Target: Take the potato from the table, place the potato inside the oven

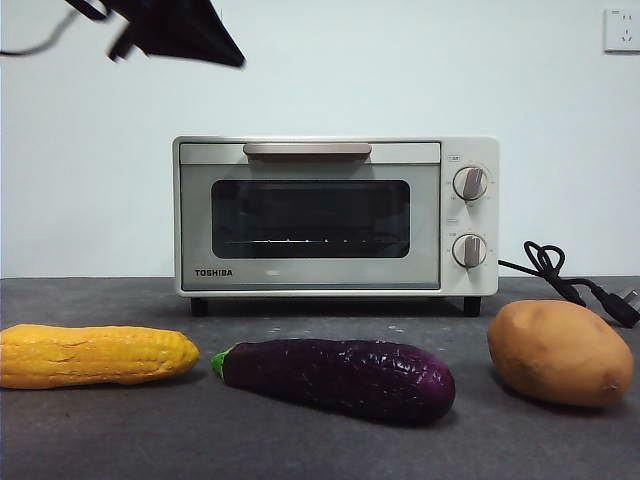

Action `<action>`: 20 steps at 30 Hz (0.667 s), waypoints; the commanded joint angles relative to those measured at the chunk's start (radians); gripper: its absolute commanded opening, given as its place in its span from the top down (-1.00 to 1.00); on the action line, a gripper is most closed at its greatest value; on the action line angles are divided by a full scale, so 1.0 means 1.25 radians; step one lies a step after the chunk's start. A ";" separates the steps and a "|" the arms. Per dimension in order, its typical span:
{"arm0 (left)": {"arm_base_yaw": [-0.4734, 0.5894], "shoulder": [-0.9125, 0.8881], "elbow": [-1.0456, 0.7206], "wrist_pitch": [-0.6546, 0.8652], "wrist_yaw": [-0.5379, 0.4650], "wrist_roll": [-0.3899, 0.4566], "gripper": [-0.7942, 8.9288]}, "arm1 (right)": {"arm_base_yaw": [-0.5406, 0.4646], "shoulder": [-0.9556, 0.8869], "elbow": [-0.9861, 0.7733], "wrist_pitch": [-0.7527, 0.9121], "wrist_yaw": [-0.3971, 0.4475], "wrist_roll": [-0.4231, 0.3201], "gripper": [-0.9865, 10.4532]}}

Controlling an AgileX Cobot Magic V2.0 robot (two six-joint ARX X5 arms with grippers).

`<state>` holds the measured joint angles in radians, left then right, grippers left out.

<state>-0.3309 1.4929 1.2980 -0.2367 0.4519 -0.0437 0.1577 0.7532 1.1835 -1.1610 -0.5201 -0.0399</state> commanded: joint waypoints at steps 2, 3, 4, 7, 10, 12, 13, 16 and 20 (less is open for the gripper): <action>-0.020 0.073 0.055 0.023 -0.028 0.025 0.85 | 0.002 0.000 0.001 -0.001 0.002 0.007 -0.33; -0.024 0.089 0.066 0.028 -0.032 0.025 0.85 | 0.002 0.000 0.001 0.000 0.002 0.007 -0.33; -0.028 0.105 0.077 0.034 -0.034 0.031 0.85 | 0.002 0.000 0.001 0.000 0.002 0.007 -0.33; -0.042 0.135 0.082 0.057 -0.070 0.046 0.85 | 0.002 0.000 0.001 0.000 0.002 0.007 -0.33; -0.058 0.158 0.083 0.062 -0.070 0.060 0.85 | 0.002 0.000 0.001 0.000 0.002 0.007 -0.33; -0.065 0.168 0.083 0.062 -0.074 0.074 0.85 | 0.002 0.002 0.001 0.000 0.002 0.007 -0.33; -0.070 0.176 0.083 0.064 -0.090 0.084 0.85 | 0.002 0.004 0.001 0.000 0.002 0.007 -0.33; -0.085 0.193 0.083 0.064 -0.130 0.105 0.85 | 0.002 0.008 0.001 0.000 0.002 0.007 -0.33; -0.086 0.212 0.083 0.064 -0.136 0.122 0.85 | 0.002 0.009 0.001 -0.001 0.002 0.007 -0.33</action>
<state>-0.4389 1.7367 1.4029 -0.1555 0.2901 0.0818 0.1577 0.7654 1.1835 -1.1625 -0.5201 -0.0372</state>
